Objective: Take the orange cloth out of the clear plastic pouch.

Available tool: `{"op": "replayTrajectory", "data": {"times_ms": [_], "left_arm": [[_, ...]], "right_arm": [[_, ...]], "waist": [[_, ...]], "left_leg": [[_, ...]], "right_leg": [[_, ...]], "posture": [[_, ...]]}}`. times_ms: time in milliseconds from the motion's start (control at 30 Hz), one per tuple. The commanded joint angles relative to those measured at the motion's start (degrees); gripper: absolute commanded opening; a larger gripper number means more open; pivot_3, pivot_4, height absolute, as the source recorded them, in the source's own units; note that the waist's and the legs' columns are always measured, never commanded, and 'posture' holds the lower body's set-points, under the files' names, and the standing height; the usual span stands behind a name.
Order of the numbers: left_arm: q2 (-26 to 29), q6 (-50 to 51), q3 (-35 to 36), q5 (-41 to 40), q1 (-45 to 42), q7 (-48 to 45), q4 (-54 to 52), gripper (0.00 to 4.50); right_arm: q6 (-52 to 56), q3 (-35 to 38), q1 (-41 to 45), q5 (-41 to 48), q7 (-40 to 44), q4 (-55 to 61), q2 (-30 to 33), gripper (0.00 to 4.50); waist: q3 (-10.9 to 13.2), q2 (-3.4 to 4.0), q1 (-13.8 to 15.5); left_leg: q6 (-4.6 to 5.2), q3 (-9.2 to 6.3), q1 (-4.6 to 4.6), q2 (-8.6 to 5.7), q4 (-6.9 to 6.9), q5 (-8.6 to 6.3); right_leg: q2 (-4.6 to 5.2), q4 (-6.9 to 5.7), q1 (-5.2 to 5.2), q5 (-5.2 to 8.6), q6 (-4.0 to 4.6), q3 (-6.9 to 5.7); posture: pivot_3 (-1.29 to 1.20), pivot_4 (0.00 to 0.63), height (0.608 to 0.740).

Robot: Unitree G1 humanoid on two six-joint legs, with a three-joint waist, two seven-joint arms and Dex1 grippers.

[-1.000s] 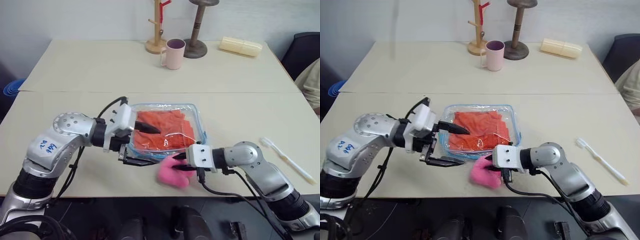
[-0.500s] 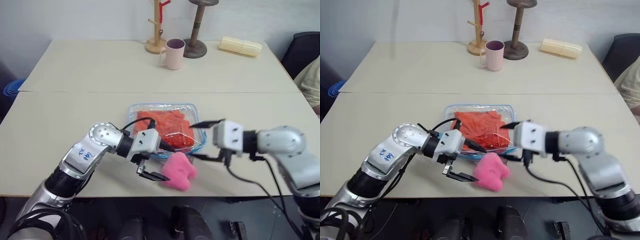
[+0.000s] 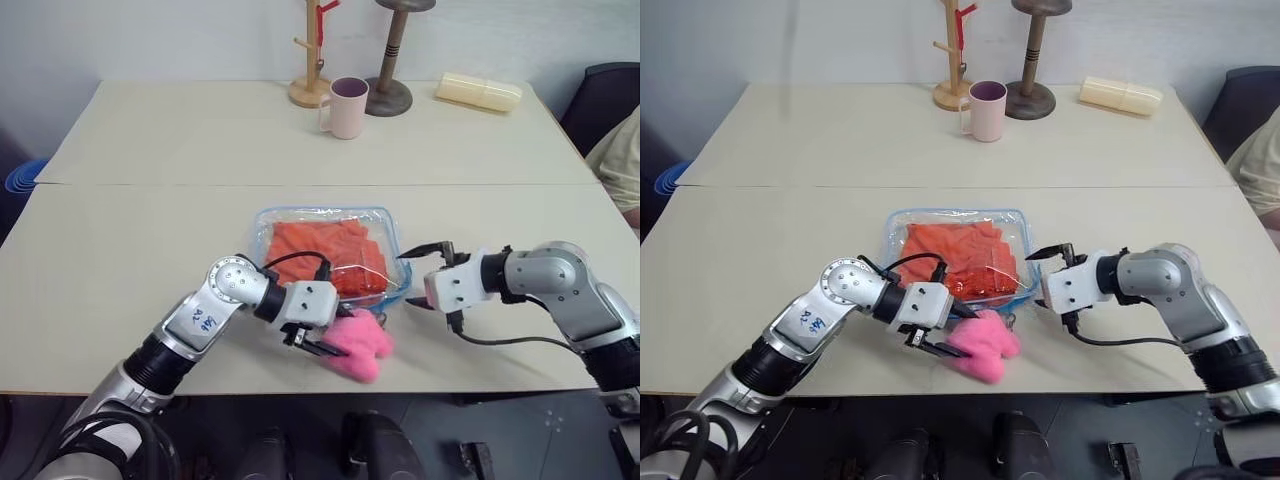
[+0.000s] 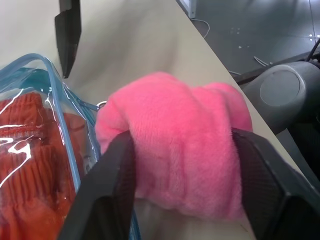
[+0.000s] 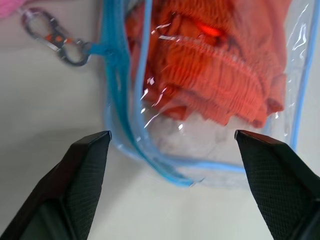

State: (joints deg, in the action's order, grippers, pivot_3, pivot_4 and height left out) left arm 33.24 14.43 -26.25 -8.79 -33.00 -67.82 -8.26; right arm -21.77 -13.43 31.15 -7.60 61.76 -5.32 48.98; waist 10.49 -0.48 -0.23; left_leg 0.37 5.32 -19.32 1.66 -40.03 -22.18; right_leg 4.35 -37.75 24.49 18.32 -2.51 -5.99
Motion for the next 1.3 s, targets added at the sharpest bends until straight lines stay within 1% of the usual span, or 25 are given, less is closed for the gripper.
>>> {"op": "replayTrajectory", "data": {"times_ms": [33,167,200,233,333,400,500,567,633,733,833,967,1133,1233,1300], "left_arm": [[1.28,0.56,1.75,-0.1,1.39,-0.11,-2.08,1.5],[2.28,1.0,3.0,0.02,3.21,0.46,-3.08,0.36],[2.6,1.21,3.42,0.07,3.77,0.75,-3.36,0.18],[3.01,1.55,4.06,0.05,4.45,1.22,-3.8,0.05],[4.75,4.43,6.96,-0.46,6.93,3.15,-6.37,0.04],[7.28,7.8,11.06,-3.2,10.01,3.61,-9.7,0.04],[12.51,13.38,21.03,-9.42,17.4,3.7,-14.84,0.04],[15.59,15.42,27.02,-11.7,22.03,3.76,-15.96,0.04],[18.44,15.47,32.93,-12.06,27.03,3.75,-14.95,0.04],[22.31,13.59,41.58,-11.31,33.69,3.34,-10.71,0.04],[24.16,11.9,46.78,-10.82,35.75,3.91,-5.08,0.04],[25.22,9.98,48.47,-9.9,33.61,5.94,0.46,0.04],[24.0,10.66,47.51,-11.14,30.67,7.42,1.72,0.04],[22.05,12.66,45.85,-12.79,30.52,8.06,-0.27,0.04],[21.32,13.77,45.51,-13.84,31.04,7.97,-1.53,0.74]], "right_arm": [[-1.93,0.95,0.57,2.22,1.08,-0.19,0.45,2.87],[-2.97,1.34,-0.5,3.99,3.57,0.18,1.8,1.44],[-3.38,1.35,-0.84,4.45,4.32,0.11,2.2,1.1],[-3.92,1.29,-1.11,4.79,5.03,-0.09,2.62,0.78],[-5.84,1.35,-1.27,4.81,5.73,-1.08,3.47,0.0],[-7.1,1.72,-0.71,3.86,4.83,-2.21,3.58,0.0],[-10.61,2.1,-0.07,3.12,4.02,-4.46,3.98,0.0],[-13.12,2.16,0.32,2.71,3.19,-5.99,3.98,0.0],[-15.59,2.07,0.6,2.12,2.33,-7.48,4.01,0.0],[-18.75,1.66,0.85,1.47,1.46,-9.47,4.18,0.0],[-20.23,1.27,1.32,1.45,1.21,-10.81,3.91,0.0],[-21.91,0.61,1.8,0.93,0.88,-12.75,3.42,0.0],[-21.84,-0.05,2.42,1.1,1.06,-13.69,2.73,0.0],[-17.42,0.08,1.5,4.33,3.56,-11.57,2.87,0.69],[-15.32,0.54,0.31,5.9,5.0,-9.96,3.75,1.29]], "waist": [[0.0,0.0,0.05],[0.0,0.0,-0.01],[0.0,0.0,-0.02],[0.0,0.0,-0.04],[0.0,0.0,-0.2],[0.0,0.0,-0.58],[0.0,0.0,-1.25],[0.0,0.0,-1.41],[0.0,0.01,-1.45],[0.01,0.01,-1.4],[0.01,0.02,-1.35],[0.01,0.02,-1.34],[0.01,0.02,-1.36],[0.01,0.03,-1.51],[0.02,0.03,-1.48]], "left_leg": [[0.0,-0.02,0.0,0.0,0.0,0.0],[0.01,-0.02,-0.01,0.0,0.0,0.0],[0.01,-0.03,0.0,0.0,0.0,0.0],[0.01,-0.03,0.0,0.01,0.01,0.0],[0.01,-0.01,0.01,0.01,0.01,0.0],[0.01,-0.01,0.02,0.04,0.01,0.0],[0.0,-0.04,0.03,0.07,0.02,0.0],[-0.01,-0.05,0.04,0.07,0.01,0.01],[-0.01,-0.06,0.06,0.07,0.01,0.01],[-0.01,-0.08,0.07,0.08,0.03,0.01],[-0.01,-0.07,0.07,0.06,0.02,0.01],[0.0,-0.07,0.05,0.05,0.04,0.0],[-0.01,-0.06,0.04,0.04,0.07,-0.01],[-0.01,-0.03,0.05,0.04,0.08,-0.01],[-0.01,-0.03,0.06,0.06,0.08,-0.01]], "right_leg": [[0.0,0.0,0.0,0.0,0.0,-0.01],[0.03,0.0,-0.01,0.0,0.0,-0.01],[0.03,0.0,-0.01,0.0,0.0,-0.02],[0.03,0.0,-0.01,0.0,0.0,-0.02],[0.03,0.0,-0.01,0.0,0.0,-0.01],[0.02,-0.01,-0.01,0.0,0.0,0.0],[0.04,-0.03,-0.01,0.0,0.01,0.0],[0.06,-0.02,-0.02,0.01,0.01,0.0],[0.07,-0.01,-0.03,0.01,0.02,0.0],[0.08,-0.01,-0.03,0.02,0.04,-0.01],[0.1,0.01,-0.03,0.03,0.05,-0.01],[0.11,0.01,-0.03,0.03,0.05,-0.02],[0.12,-0.01,-0.01,0.03,0.05,-0.03],[0.12,-0.03,0.0,0.03,0.05,-0.01],[0.11,-0.05,0.0,0.03,0.05,-0.01]], "posture": [[0.0,0.15,0.74],[0.0,0.15,0.74],[0.0,0.15,0.74],[0.0,0.15,0.74],[0.0,0.15,0.74],[0.0,0.15,0.74],[0.0,0.15,0.74],[0.0,0.15,0.74],[0.0,0.15,0.74],[0.0,0.15,0.74],[0.0,0.15,0.74],[0.0,0.15,0.74],[0.0,0.15,0.74],[0.0,0.15,0.74],[0.0,0.15,0.74]]}}
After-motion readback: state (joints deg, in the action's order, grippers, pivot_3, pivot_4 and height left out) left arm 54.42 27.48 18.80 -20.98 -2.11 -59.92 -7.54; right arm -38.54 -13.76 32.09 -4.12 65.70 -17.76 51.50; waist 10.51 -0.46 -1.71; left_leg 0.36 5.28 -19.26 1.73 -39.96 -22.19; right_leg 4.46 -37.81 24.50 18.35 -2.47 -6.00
